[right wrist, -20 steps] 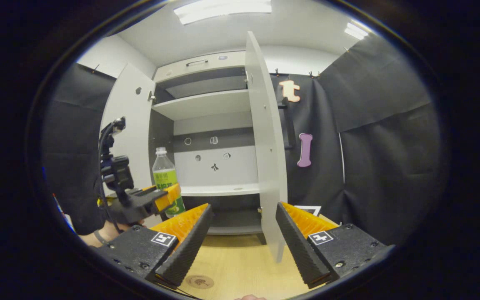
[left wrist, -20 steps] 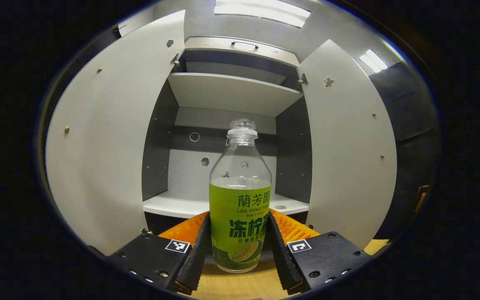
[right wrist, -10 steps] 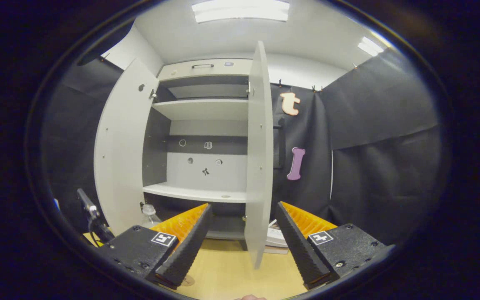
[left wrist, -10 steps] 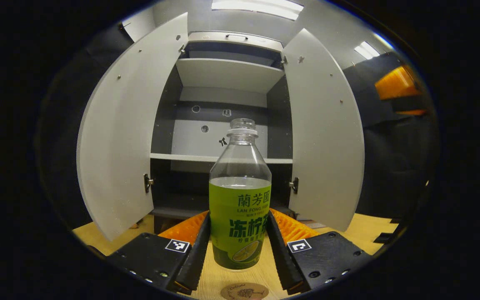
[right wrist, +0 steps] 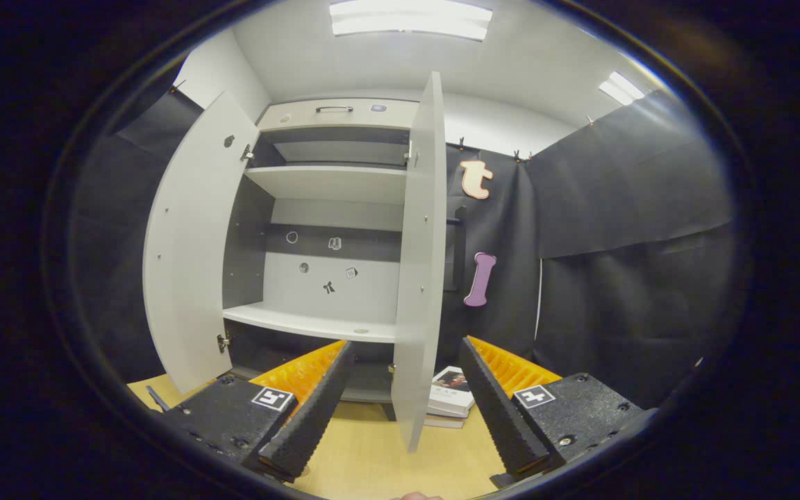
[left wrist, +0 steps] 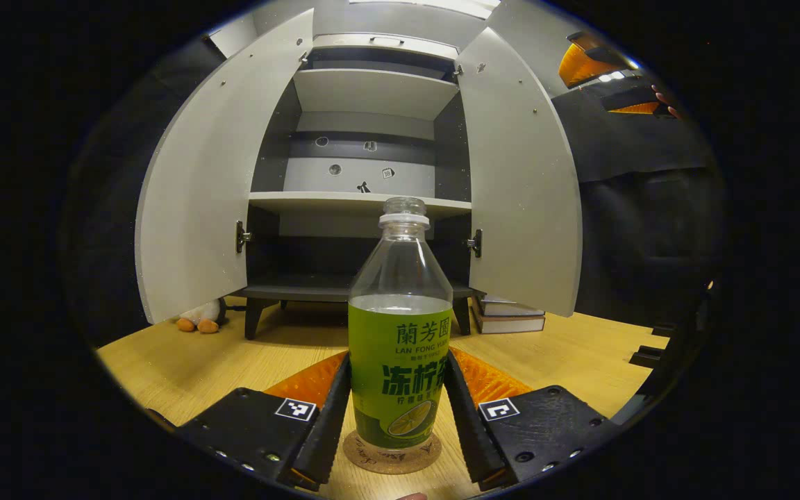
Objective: Grasp the bottle in the cabinet with the left hand and place it on the coaster, then close the right door with the right hand and the left door with the left hand.
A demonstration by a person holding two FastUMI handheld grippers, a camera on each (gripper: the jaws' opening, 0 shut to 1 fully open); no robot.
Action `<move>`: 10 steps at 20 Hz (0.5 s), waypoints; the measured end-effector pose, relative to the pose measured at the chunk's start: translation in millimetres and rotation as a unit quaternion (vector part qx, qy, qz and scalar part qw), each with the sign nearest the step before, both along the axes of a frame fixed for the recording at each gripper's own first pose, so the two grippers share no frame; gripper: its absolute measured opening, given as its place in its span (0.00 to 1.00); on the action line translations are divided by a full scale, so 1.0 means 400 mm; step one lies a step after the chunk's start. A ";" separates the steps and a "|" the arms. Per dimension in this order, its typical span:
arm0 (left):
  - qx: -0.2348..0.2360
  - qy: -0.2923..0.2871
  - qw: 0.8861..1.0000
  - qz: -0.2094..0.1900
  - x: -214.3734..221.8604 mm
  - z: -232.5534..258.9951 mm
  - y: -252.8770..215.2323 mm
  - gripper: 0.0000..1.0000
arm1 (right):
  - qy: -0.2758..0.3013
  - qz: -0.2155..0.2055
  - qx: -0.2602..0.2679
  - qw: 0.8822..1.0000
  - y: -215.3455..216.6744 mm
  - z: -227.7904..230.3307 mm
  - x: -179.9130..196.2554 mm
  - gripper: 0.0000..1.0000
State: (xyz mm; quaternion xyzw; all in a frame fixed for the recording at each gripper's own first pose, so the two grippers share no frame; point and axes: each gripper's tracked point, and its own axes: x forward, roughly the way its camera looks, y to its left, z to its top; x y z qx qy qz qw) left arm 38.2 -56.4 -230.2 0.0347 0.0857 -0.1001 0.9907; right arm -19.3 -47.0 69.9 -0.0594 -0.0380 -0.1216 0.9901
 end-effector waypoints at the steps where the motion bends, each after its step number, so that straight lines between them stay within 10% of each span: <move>1: 0.001 0.002 1.000 0.006 -0.001 -0.015 0.005 0.70 | 0.004 0.002 0.000 1.000 0.004 -0.004 0.003 1.00; 10: -0.001 0.021 1.000 0.001 -0.018 -0.062 0.008 0.70 | 0.011 0.006 -0.005 1.000 0.012 -0.014 0.019 1.00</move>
